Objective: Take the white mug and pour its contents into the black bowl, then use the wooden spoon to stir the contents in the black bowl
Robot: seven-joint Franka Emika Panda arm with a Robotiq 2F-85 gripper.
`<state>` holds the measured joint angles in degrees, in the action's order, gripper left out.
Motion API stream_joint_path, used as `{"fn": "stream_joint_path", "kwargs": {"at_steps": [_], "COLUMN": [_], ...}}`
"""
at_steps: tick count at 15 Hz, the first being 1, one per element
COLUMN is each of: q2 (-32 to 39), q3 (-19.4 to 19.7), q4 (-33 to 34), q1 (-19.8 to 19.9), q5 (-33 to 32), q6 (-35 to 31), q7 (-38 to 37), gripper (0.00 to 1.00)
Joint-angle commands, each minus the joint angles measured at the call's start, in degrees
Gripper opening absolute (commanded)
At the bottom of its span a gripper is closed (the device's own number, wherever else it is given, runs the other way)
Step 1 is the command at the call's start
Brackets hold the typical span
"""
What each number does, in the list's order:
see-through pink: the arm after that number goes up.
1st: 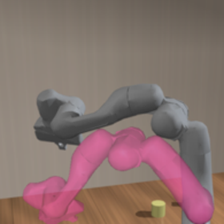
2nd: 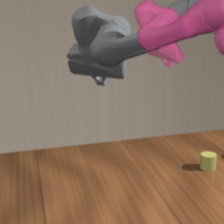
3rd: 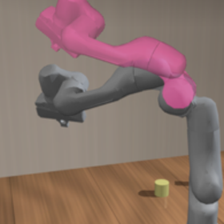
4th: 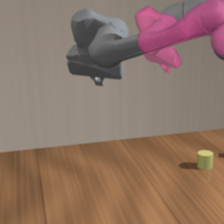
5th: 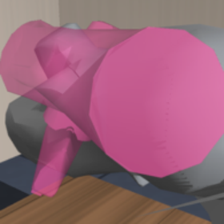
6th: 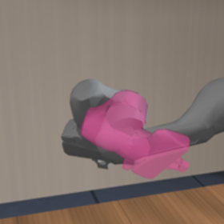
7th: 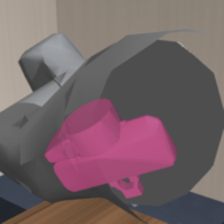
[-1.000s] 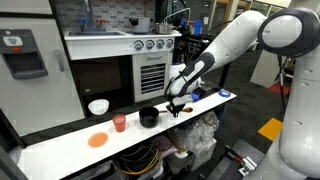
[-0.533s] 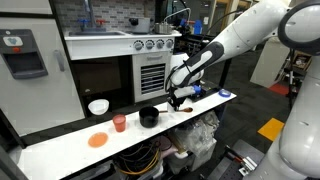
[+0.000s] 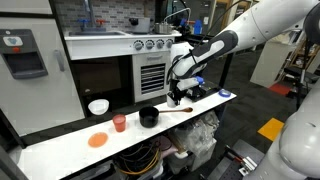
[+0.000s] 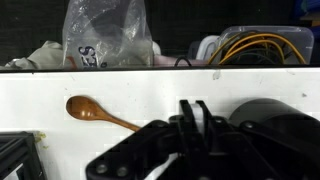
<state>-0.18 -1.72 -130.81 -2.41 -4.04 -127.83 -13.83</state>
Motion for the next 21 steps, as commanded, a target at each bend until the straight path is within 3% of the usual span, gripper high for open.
{"fn": "stream_joint_path", "kwargs": {"at_steps": [1, 5, 6, 21], "q2": [-2.49, -3.17, -1.46, -1.62], "q3": [-0.50, -0.94, -0.79, -0.95], "q4": [-1.50, -2.66, -0.68, -1.55], "q1": [-0.09, -0.11, 0.07, 0.04], "q5": [-1.01, -2.16, -0.84, -1.31], "q6": [1.63, 3.22, 2.10, 2.42], "q7": [1.35, 2.50, 1.52, 1.74], "gripper": [0.02, 0.02, 0.09, 0.09]}}
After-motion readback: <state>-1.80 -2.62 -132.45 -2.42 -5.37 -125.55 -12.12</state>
